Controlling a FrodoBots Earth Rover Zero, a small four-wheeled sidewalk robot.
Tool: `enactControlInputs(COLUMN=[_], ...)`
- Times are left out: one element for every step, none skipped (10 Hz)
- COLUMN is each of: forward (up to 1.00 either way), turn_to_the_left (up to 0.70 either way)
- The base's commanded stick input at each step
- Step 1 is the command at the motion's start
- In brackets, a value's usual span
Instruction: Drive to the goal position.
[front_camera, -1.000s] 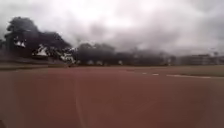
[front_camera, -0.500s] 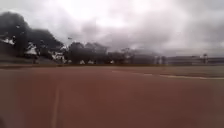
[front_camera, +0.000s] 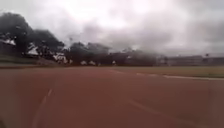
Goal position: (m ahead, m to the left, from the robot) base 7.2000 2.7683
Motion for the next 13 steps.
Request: enactControlInputs(forward=[1.0, 1.0, 1.0, 1.0, 1.0, 1.0, 1.0, 1.0, 1.0, 1.0, 1.0, 1.0, 1.0], turn_to_the_left=[0.0, 0.0, 0.0, 0.0, 0.0, 0.0, 0.0, 0.0, 0.0, 0.0, 0.0, 0.0, 0.0])
